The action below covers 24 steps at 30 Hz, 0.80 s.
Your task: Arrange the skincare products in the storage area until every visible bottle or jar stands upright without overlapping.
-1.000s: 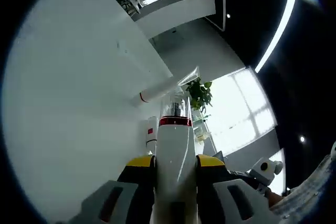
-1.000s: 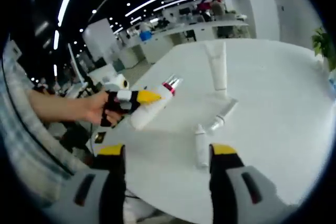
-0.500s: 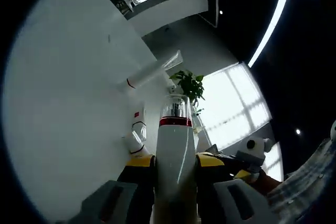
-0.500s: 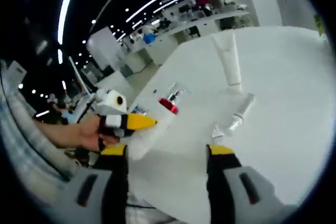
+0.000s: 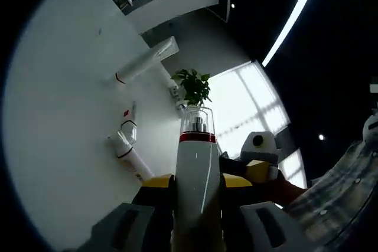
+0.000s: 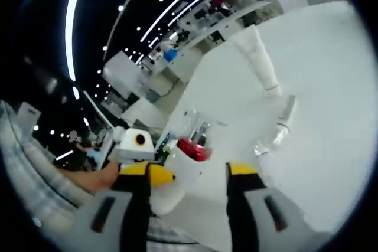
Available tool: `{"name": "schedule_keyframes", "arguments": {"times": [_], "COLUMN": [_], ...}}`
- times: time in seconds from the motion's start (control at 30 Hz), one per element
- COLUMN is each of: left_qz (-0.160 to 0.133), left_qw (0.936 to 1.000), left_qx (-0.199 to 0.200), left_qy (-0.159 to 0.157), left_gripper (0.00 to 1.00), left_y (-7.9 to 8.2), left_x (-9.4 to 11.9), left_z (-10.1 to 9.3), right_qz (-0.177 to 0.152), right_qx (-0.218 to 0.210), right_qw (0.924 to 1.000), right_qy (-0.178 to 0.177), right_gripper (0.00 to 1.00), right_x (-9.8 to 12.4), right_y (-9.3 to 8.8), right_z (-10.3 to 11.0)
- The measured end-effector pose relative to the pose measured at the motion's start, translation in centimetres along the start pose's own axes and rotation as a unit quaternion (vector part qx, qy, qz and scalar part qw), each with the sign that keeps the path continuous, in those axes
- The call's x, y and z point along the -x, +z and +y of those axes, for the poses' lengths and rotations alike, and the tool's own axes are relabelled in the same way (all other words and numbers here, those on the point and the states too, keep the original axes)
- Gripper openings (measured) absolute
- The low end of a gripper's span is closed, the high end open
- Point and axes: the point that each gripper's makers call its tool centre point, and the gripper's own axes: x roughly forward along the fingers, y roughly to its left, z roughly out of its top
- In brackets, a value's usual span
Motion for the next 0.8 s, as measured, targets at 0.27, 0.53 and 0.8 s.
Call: {"name": "schedule_keyframes", "arguments": {"times": [0.27, 0.53, 0.8], "left_qz": [0.015, 0.032, 0.039], "left_qw": [0.9994, 0.9987, 0.9975], "left_qx": [-0.019, -0.03, -0.056], "left_qy": [-0.023, -0.026, -0.017], "left_gripper": [0.28, 0.28, 0.28], "left_y": [-1.1, -2.2, -2.4], "left_x": [-0.4, -0.3, 0.1], "left_z": [-1.6, -2.1, -2.0], "right_qz": [0.001, 0.006, 0.018], "right_qx": [-0.033, -0.057, -0.085], "right_qw": [0.9994, 0.9982, 0.9959], "right_qy": [0.01, 0.019, 0.025], "right_gripper": [0.42, 0.36, 0.34], "right_x": [-0.5, -1.0, -1.3], "right_y": [-0.4, -0.6, -1.1], "right_z": [0.2, 0.8, 1.0]}}
